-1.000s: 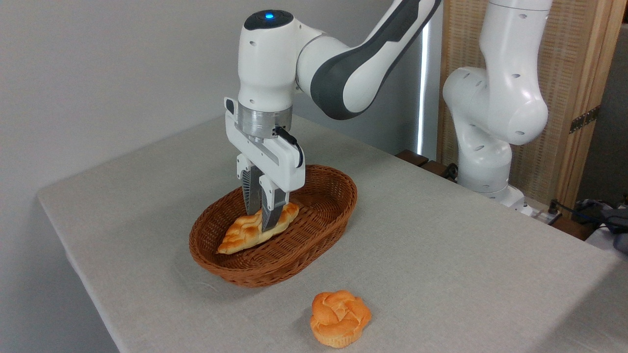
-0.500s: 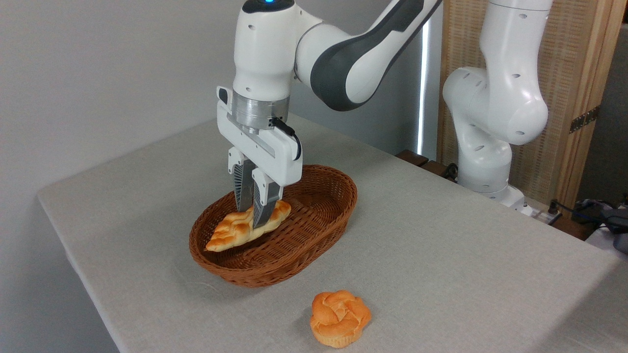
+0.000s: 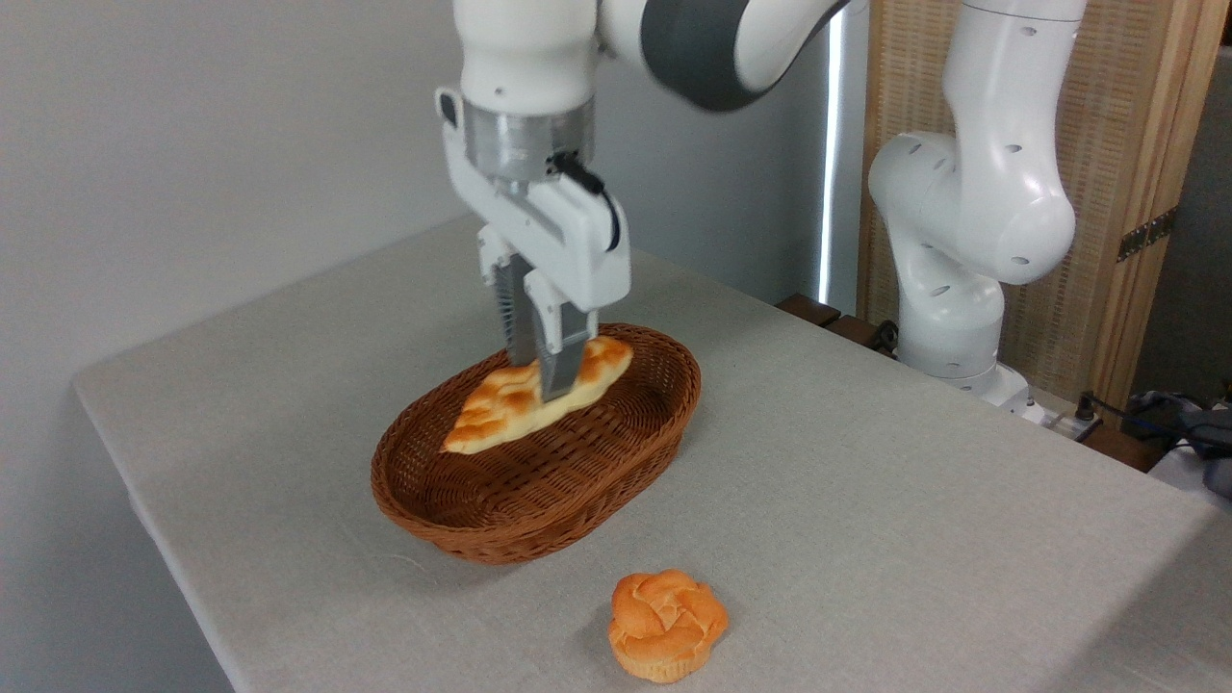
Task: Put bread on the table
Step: 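Lift the braided roll out of the basket and carry it past the rim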
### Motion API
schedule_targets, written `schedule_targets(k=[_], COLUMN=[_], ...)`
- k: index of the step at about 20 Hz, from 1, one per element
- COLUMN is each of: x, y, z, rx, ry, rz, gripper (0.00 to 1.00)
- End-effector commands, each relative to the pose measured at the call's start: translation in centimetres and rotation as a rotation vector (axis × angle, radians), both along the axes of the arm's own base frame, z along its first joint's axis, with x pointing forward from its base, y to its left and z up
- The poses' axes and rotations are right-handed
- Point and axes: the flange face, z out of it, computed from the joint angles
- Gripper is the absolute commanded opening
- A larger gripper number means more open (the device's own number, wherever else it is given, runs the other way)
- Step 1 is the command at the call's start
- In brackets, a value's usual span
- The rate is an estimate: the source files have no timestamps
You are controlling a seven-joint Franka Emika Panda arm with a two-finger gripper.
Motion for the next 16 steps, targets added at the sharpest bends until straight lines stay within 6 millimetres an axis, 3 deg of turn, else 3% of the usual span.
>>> schedule_targets(k=[1,5,12,16], x=[-0.9,-1.4,-2.6,-2.9], y=[3.4,4.9,6.3,9.6], z=[2.0,1.8,-0.3,-0.6], rx=[0.118,0.159,0.233,0.239], ry=[0.022,0.048,0.187,0.221], rz=[-0.214,-0.405,-0.973,-1.229], gripper=[0.5,0.53,0.56,0.56])
